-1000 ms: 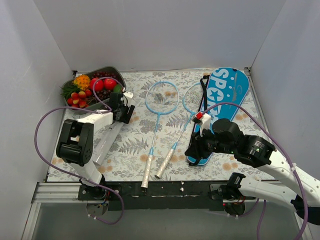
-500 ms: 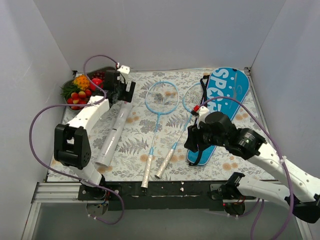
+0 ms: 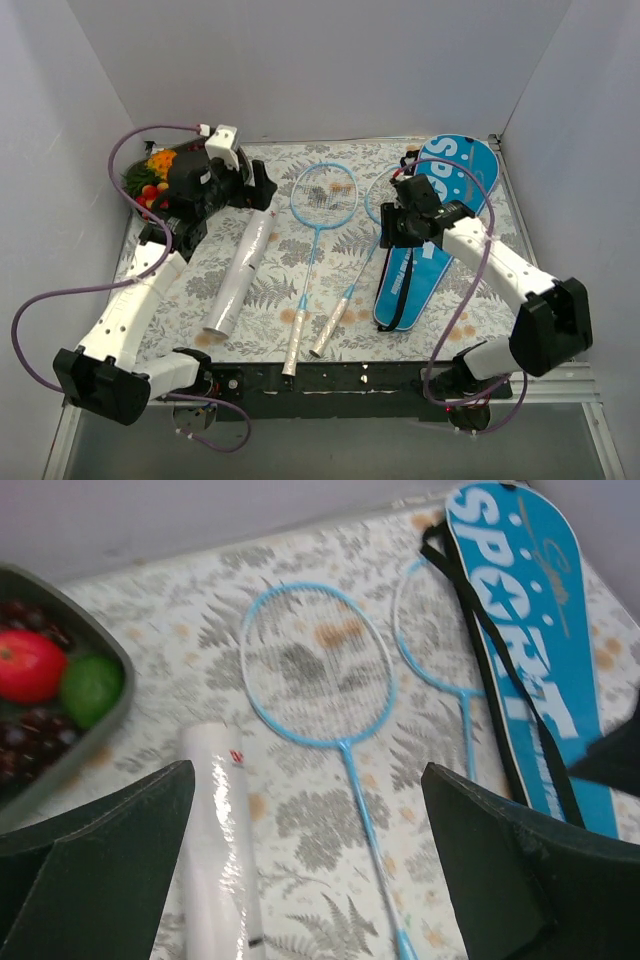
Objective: Pack up the badminton gear
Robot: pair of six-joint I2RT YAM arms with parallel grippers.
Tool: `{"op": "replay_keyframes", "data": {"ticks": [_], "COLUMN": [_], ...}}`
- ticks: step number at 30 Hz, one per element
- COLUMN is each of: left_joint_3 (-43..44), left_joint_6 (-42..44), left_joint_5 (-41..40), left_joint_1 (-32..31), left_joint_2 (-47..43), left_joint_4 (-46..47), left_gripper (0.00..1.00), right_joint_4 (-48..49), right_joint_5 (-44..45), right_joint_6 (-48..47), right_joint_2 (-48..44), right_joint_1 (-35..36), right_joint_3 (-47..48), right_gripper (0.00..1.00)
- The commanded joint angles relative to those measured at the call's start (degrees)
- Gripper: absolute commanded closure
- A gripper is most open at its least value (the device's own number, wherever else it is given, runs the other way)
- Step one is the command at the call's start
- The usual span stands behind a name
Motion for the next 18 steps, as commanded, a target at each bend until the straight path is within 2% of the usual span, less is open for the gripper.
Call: {"op": "replay_keyframes", "data": {"ticks": [1, 5, 9, 13, 18], "left_joint_3": [-11.44, -20.14, -24.2, -26.93, -29.57], "left_joint_6": [-6.03, -7.61, -12.79, -13.77, -15.0], "left_joint_5": [11.49, 14.48, 14.84, 16.85, 17.56], "left_joint_1": [-0.17, -0.78, -0.87, -1.05, -2.54], "left_joint_2": [-3.59, -5.88, -9.75, -10.02, -9.58], "left_joint_4": [3.59, 5.88, 10.01, 12.13, 13.8], "left_gripper": [0.02, 0.02, 0.02, 0.02, 0.02], "right_joint_4": [6.19, 4.53, 0.48, -1.63, -3.3], "right_joint_5": [3.56, 8.21, 12.0, 16.04, 18.42], "right_joint_6": [2.34, 4.09, 5.76, 7.52, 9.1], "right_joint_2": [7.99, 16.27, 24.18, 26.83, 29.37], "right_joint_1": [-0.75, -0.84, -0.84, -0.84, -0.84], "right_joint_3": [5.57, 10.49, 15.15, 15.86, 15.95], "right_gripper": [0.47, 0.43, 0.42, 0.35, 0.33]}}
